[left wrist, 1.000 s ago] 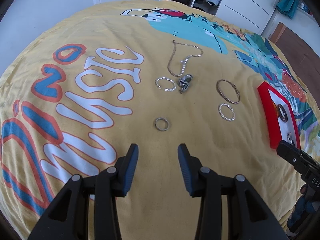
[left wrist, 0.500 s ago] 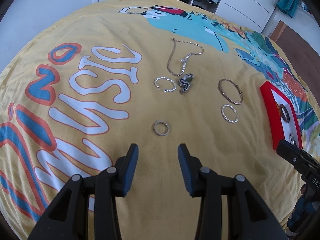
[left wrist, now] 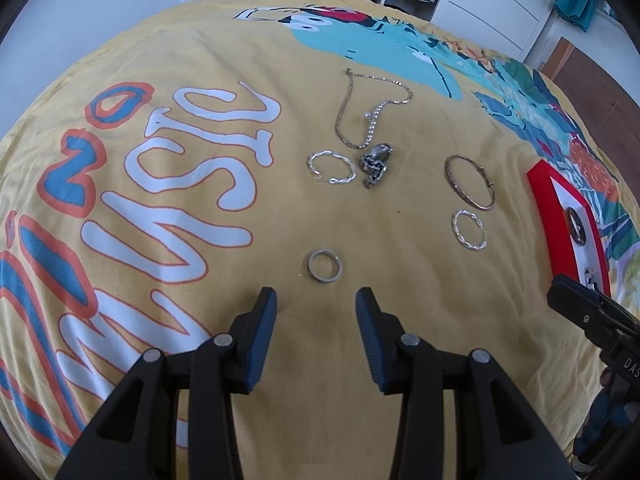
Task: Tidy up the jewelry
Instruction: 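Grasp the small silver ring with the left tool while the right tool grasps the twisted silver hoop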
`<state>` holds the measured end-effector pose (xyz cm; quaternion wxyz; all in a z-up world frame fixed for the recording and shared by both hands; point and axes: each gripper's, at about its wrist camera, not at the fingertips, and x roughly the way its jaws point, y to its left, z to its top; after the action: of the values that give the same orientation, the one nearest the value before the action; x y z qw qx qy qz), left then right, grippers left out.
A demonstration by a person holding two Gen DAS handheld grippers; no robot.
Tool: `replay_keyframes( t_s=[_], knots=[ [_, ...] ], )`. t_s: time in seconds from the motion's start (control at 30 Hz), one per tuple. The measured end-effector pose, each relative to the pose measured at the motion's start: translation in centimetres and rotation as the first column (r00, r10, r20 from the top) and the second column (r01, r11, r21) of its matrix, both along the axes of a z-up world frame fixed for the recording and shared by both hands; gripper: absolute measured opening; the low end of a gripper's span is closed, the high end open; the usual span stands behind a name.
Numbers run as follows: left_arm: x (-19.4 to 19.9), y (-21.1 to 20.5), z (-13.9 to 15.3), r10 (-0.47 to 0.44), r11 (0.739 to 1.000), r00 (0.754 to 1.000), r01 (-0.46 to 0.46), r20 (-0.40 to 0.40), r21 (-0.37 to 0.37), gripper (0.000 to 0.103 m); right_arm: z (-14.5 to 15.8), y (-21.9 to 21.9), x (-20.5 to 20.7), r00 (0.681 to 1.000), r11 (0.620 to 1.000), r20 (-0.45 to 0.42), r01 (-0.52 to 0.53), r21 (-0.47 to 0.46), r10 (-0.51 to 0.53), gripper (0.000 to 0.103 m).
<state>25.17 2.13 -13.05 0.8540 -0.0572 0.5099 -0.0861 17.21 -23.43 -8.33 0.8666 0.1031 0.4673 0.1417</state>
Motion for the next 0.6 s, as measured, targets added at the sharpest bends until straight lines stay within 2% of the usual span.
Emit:
replay_keyframes(
  t_s=[0.6],
  knots=[
    [1.2,-0.2,-0.7,-0.016,1.0,1.0,0.016,-0.002,-0.014,0.039,-0.8,1.5,1.4,1.0,1.0,-0.006,-0.017,-0.017,0.017,0.048]
  ],
)
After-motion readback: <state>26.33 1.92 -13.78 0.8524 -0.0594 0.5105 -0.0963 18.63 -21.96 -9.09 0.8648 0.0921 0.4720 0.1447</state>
